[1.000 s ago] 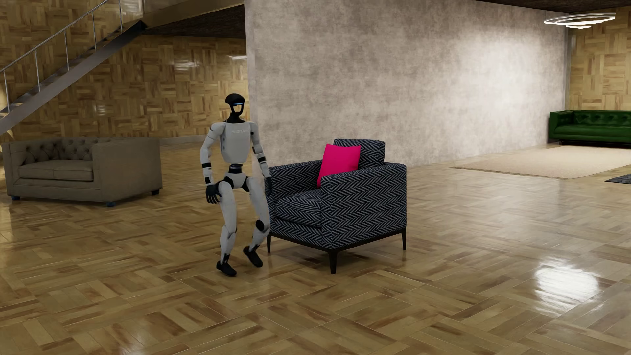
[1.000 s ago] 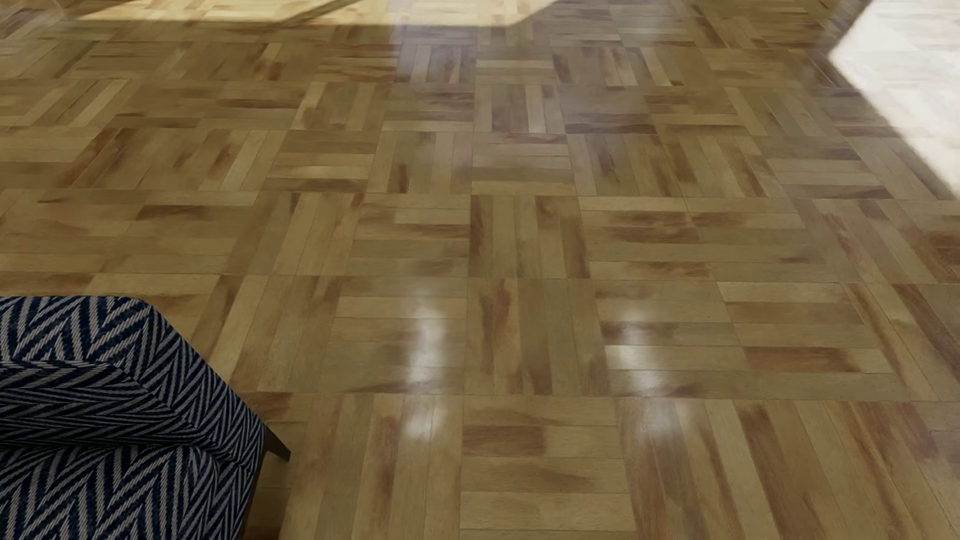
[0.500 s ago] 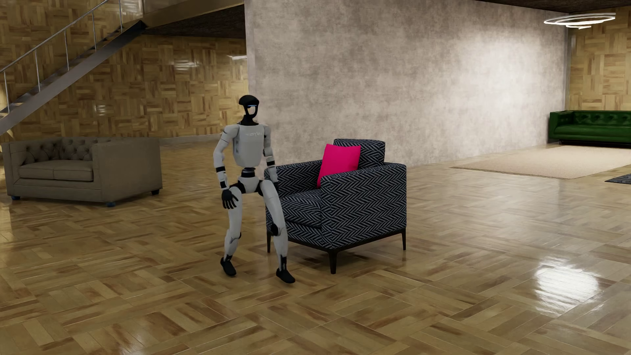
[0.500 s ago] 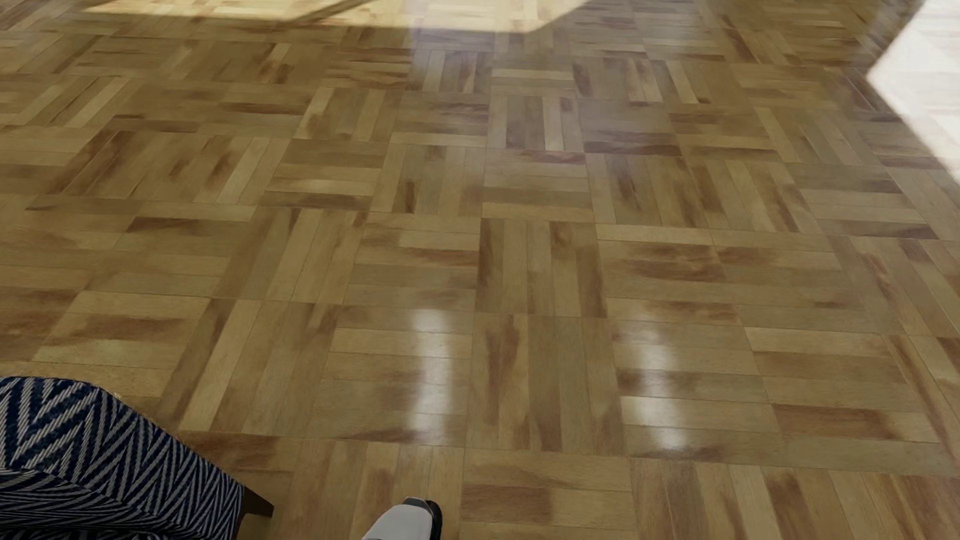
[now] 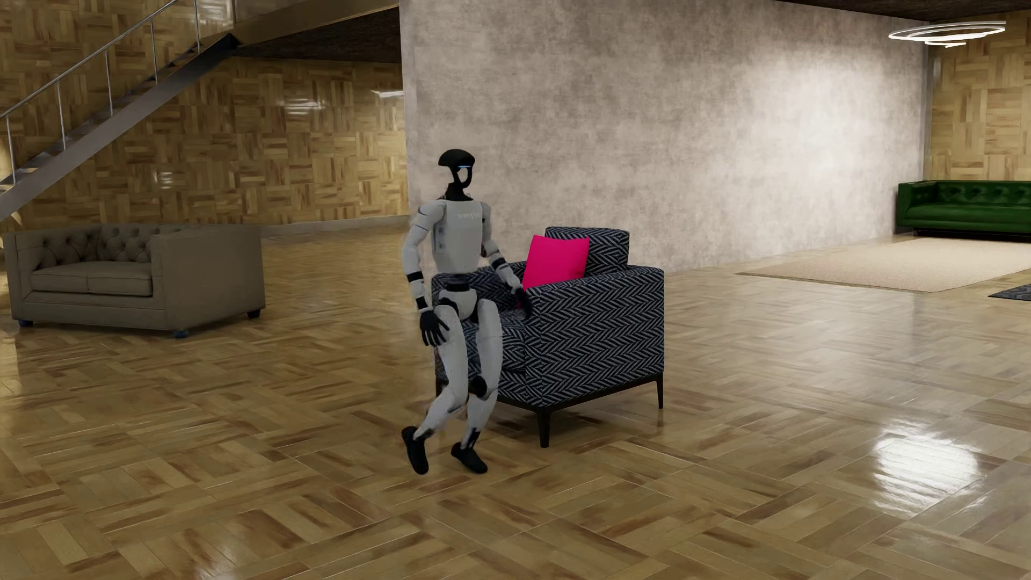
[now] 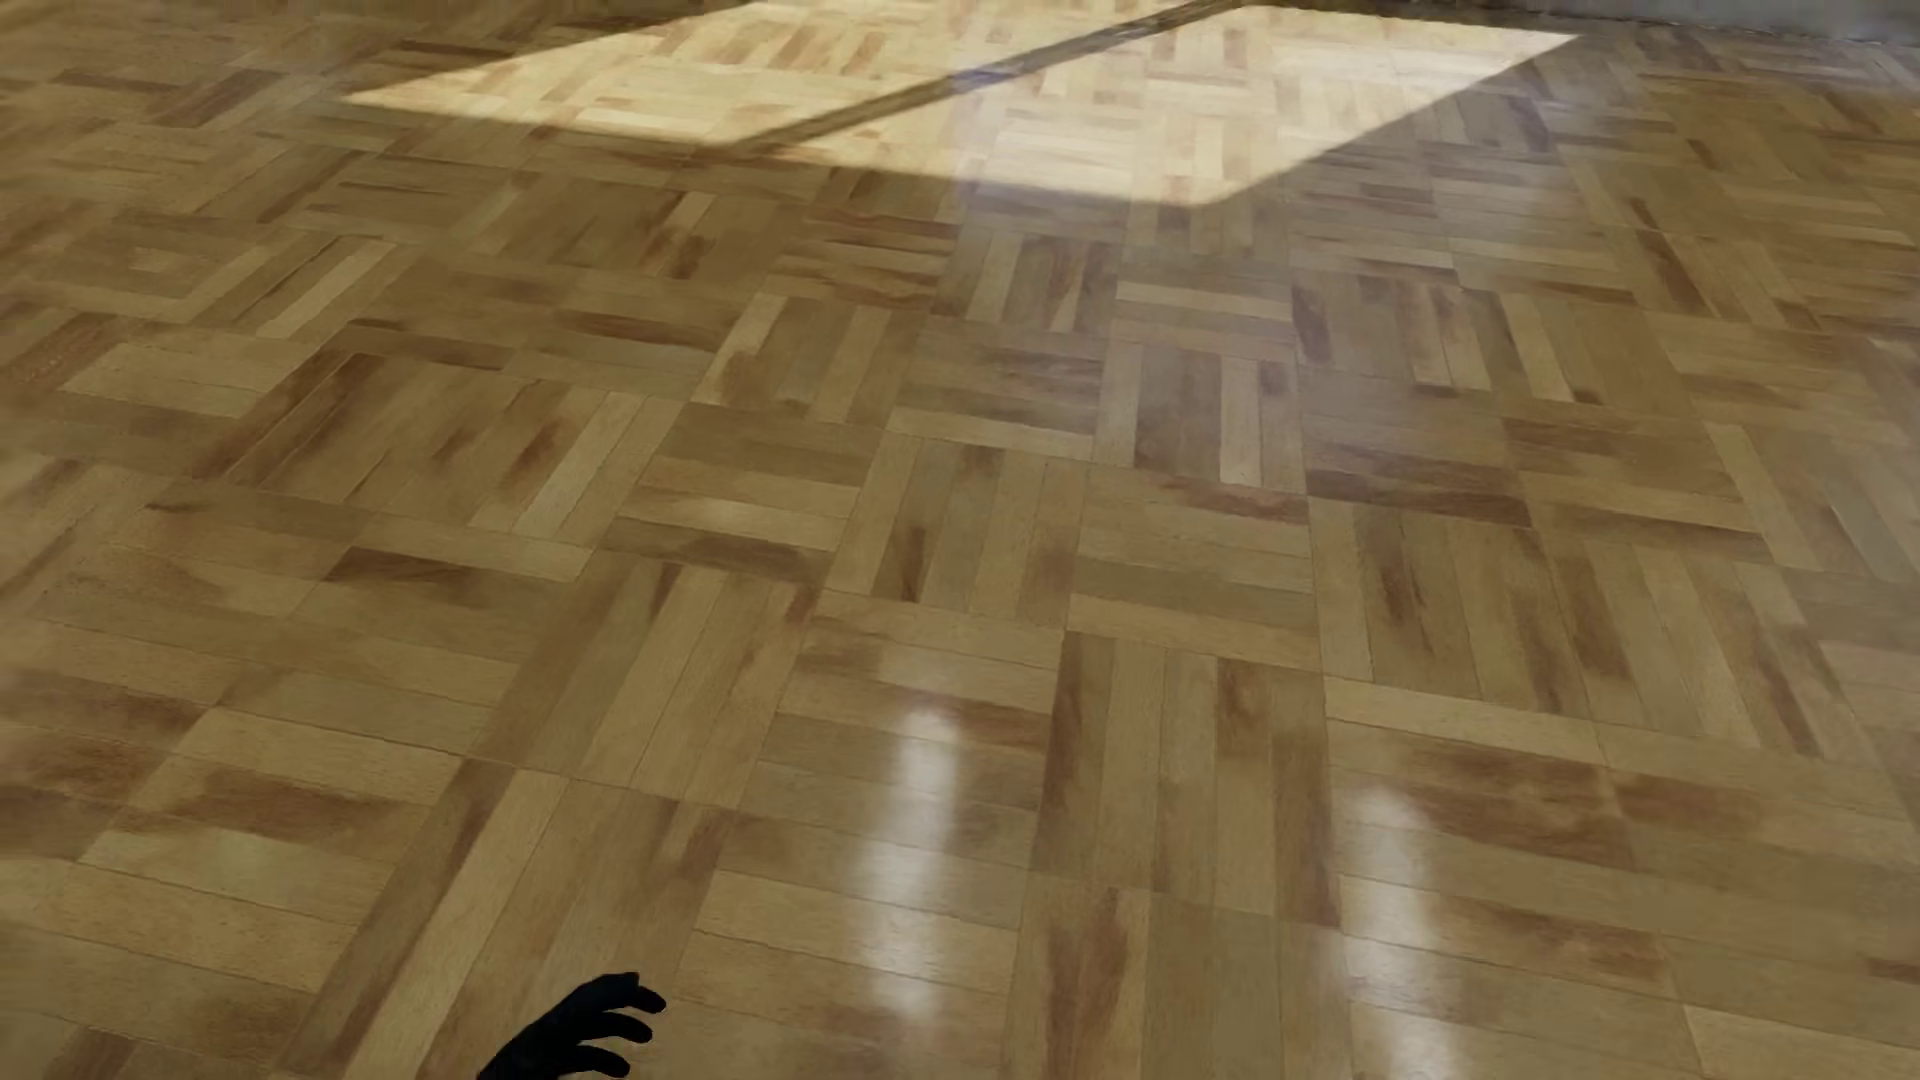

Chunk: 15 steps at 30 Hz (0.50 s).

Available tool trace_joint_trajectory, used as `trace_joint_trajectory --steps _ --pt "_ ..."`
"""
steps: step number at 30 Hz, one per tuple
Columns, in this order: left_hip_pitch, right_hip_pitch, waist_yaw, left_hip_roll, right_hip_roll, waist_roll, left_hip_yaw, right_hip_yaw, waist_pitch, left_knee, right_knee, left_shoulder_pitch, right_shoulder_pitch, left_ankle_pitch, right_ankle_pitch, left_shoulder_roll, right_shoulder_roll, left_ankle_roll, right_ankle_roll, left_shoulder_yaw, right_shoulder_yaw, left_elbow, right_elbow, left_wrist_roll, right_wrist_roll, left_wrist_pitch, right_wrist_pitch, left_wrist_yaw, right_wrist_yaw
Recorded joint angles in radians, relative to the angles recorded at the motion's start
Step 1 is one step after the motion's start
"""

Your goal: Circle the armchair

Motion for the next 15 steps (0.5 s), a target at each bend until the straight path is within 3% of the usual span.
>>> trace_joint_trajectory --steps 2,3,5,8,10,12,15 --pt "0.070 -0.068 -0.014 -0.001 0.021 0.019 0.000 0.000 0.013 -0.007 -0.188 -0.019 -0.014 -0.028 0.082 -0.001 -0.023 0.000 0.000 -0.001 -0.048 -0.058 0.008 0.000 0.000 0.000 0.000 0.000 0.000" --pt "0.105 -0.088 -0.021 0.003 0.029 0.024 0.000 0.000 0.017 -0.011 -0.290 -0.018 -0.021 -0.043 0.064 0.002 -0.032 0.000 0.000 -0.008 -0.047 -0.077 0.010 0.000 0.000 0.000 0.000 0.000 0.000" --pt "0.168 -0.096 -0.046 0.021 0.042 0.030 0.000 0.000 0.019 -0.019 -0.493 -0.005 -0.025 -0.069 -0.056 0.011 -0.040 0.000 0.000 -0.032 -0.022 -0.070 0.011 0.000 0.000 0.000 0.000 0.000 0.000" --pt "0.234 -0.053 -0.094 0.054 0.053 0.041 0.000 0.000 0.014 -0.013 -0.694 0.022 0.004 -0.105 -0.255 0.002 -0.023 0.000 0.000 -0.075 -0.014 0.101 0.009 0.000 0.000 0.000 0.000 0.000 0.000" --pt "0.260 -0.027 -0.113 0.078 0.066 0.042 0.000 0.000 0.002 0.004 -0.699 0.050 0.035 -0.111 -0.275 -0.006 0.005 0.000 0.000 -0.090 -0.007 0.270 0.021 0.000 0.000 0.000 0.000 0.000 0.000" --pt "0.265 -0.036 -0.097 0.101 0.091 0.040 0.000 0.000 -0.018 0.031 -0.621 0.089 0.060 -0.048 -0.204 -0.009 0.040 0.000 0.000 -0.089 0.030 0.423 0.061 0.000 0.000 0.000 0.000 0.000 0.000" --pt "0.153 0.003 -0.033 0.138 0.119 0.056 0.000 0.000 -0.039 0.227 -0.596 0.157 0.071 0.267 -0.196 -0.008 0.077 0.000 0.000 -0.068 0.133 0.538 0.127 0.000 0.000 0.000 0.000 0.000 0.000"
